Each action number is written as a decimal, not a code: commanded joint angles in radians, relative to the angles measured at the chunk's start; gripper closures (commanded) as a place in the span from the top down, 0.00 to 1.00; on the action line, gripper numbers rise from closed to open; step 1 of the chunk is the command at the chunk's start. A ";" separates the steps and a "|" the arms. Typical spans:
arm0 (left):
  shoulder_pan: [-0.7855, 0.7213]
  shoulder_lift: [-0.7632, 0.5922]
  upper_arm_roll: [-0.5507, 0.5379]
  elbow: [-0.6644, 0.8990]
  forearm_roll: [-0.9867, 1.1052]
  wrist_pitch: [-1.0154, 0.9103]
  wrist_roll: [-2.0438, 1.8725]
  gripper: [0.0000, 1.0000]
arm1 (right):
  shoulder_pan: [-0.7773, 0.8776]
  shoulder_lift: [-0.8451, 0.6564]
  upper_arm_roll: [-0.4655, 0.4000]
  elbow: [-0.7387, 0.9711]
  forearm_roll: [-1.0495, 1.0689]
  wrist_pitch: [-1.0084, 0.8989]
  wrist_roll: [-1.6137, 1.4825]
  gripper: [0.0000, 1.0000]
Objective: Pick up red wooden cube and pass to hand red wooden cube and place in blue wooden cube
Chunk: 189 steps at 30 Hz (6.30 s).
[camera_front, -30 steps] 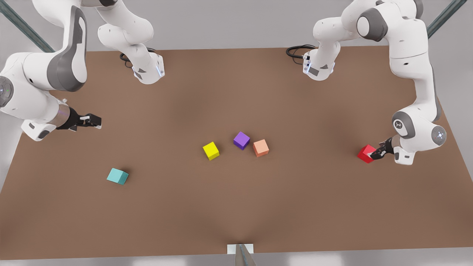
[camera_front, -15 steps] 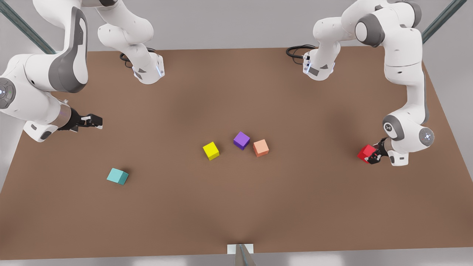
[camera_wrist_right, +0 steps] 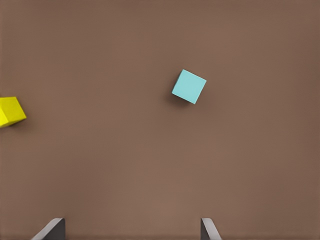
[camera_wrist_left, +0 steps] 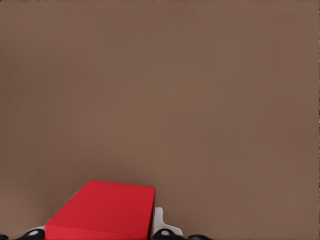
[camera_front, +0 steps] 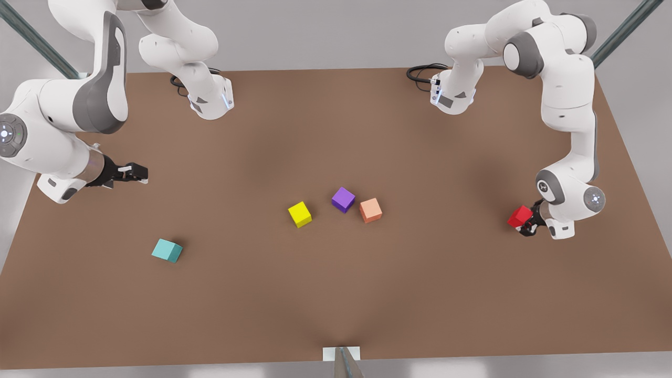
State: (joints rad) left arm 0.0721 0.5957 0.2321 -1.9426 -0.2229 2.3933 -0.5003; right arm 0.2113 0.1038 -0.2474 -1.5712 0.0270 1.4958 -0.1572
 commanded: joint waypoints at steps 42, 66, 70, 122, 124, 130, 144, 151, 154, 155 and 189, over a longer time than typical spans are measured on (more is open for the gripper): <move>-0.060 0.533 -0.998 0.947 -0.532 -0.384 0.907 0.58 | 0.122 0.680 0.054 0.174 1.561 0.170 -2.009 1.00; -0.081 0.552 -0.999 0.941 -0.593 -0.244 0.895 0.60 | 0.132 0.679 0.263 0.165 1.667 0.417 -1.855 1.00; -0.080 0.552 -0.999 0.939 -0.638 -0.244 0.844 0.60 | 0.131 0.683 0.263 0.171 1.673 0.417 -1.852 1.00; -0.113 0.550 -1.001 0.939 -0.650 -0.212 0.790 1.00 | 0.152 0.763 0.372 0.292 1.694 0.535 -1.803 0.55; -0.103 0.546 -1.001 0.939 -0.647 -0.220 0.789 1.00 | 0.145 0.761 0.372 0.290 1.693 0.529 -1.802 0.55; 0.170 0.500 -1.002 0.913 -0.549 -0.597 0.729 1.00 | -0.052 0.565 0.361 0.057 1.394 0.406 -1.676 0.56; -0.147 -0.353 -0.278 0.470 0.251 -0.939 0.485 1.00 | -0.265 0.364 0.221 -0.064 -0.209 0.440 -0.984 0.55; -0.159 -0.343 -0.287 0.470 0.249 -0.942 0.490 1.00 | -0.277 0.467 0.212 -0.050 -0.202 0.669 -0.969 0.55; -0.153 -0.343 -0.303 0.470 0.240 -0.944 0.488 1.00 | -0.276 0.473 0.214 -0.058 -0.197 0.682 -0.966 0.55; -0.153 -0.341 -0.303 0.470 0.240 -0.944 0.490 1.00 | -0.276 0.475 0.214 -0.067 -0.196 0.689 -0.966 0.55; -0.156 -0.320 -0.303 0.470 0.241 -0.945 0.483 1.00 | -0.239 0.390 0.249 -0.153 -0.081 0.606 -0.849 1.00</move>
State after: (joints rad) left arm -0.0844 0.2761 -0.0704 -1.4730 0.0171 1.4485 -0.0048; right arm -0.0317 0.5029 -0.0002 -1.7233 -0.0773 2.1632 -1.1203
